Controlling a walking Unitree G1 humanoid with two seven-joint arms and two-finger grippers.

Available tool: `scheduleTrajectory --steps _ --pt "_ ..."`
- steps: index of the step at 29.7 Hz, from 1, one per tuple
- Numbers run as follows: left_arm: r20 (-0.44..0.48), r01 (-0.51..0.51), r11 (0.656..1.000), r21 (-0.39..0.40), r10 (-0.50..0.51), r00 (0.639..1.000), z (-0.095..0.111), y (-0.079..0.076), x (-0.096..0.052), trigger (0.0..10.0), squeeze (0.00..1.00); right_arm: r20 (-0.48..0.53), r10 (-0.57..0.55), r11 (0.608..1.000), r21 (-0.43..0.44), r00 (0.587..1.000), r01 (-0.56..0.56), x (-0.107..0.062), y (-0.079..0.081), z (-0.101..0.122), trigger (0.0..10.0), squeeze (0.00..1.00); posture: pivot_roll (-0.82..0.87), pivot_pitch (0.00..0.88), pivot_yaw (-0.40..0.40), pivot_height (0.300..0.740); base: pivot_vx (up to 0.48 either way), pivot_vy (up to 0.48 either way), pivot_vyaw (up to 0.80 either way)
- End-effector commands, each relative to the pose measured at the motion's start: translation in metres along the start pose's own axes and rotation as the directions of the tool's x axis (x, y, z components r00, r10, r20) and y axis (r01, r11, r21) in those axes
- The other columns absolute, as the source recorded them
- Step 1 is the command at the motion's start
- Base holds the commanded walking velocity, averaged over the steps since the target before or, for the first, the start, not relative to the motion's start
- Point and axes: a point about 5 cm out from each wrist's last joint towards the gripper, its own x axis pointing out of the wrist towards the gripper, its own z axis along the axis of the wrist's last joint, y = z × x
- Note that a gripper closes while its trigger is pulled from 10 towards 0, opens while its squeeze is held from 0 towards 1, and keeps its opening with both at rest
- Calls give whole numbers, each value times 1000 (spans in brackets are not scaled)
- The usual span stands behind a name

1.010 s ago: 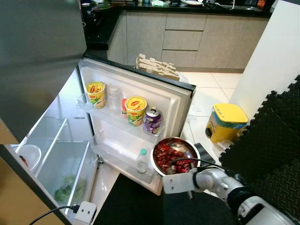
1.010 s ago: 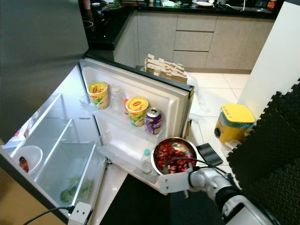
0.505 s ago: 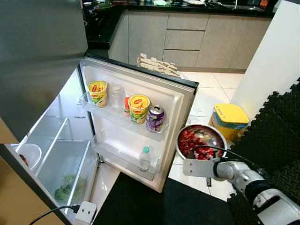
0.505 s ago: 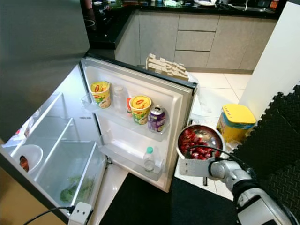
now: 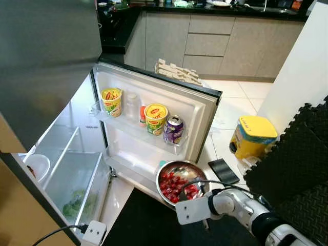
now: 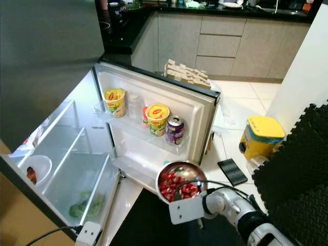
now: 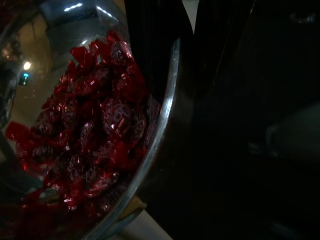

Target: Restocking fridge

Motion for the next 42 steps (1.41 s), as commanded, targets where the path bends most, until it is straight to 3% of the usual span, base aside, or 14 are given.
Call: scheduleTrajectory --steps 1,6,11,25,32,38,42 --pt "-4 22 1000 1 -22 1000 -1 -7 2 10000 0 55 5 1000 -29 998 -4 0 -3 11 10000 0 -41 0 -52 740 0 0 0" --pt "-13 33 999 6 -33 999 -2 -11 3 10000 0 156 38 995 -102 987 -22 8 -5 41 10000 0 -38 0 -52 740 0 0 0" --pt "-16 40 999 11 -39 999 -2 -12 3 10000 0 145 8 993 -120 989 10 9 -18 46 10000 0 -36 0 -52 740 0 0 0" --pt "-22 42 999 5 -42 999 -7 -14 2 10000 0 -8 -91 995 -46 996 90 7 -43 23 10000 0 -23 0 -53 740 0 0 0" --pt "-23 38 999 5 -37 999 -8 -12 0 10000 0 -54 -159 987 -16 986 159 1 -53 11 10000 0 -14 0 -46 740 0 0 0" --pt "-37 41 999 19 -40 998 -18 -8 -8 10000 0 -119 -279 960 -1 953 281 -14 -76 -3 10000 0 2 7 -27 740 0 0 0" --pt "-40 43 999 21 -42 998 -21 -7 -10 10000 0 -120 -293 956 -4 949 295 -17 -79 -4 10000 0 6 20 -23 740 0 0 0"
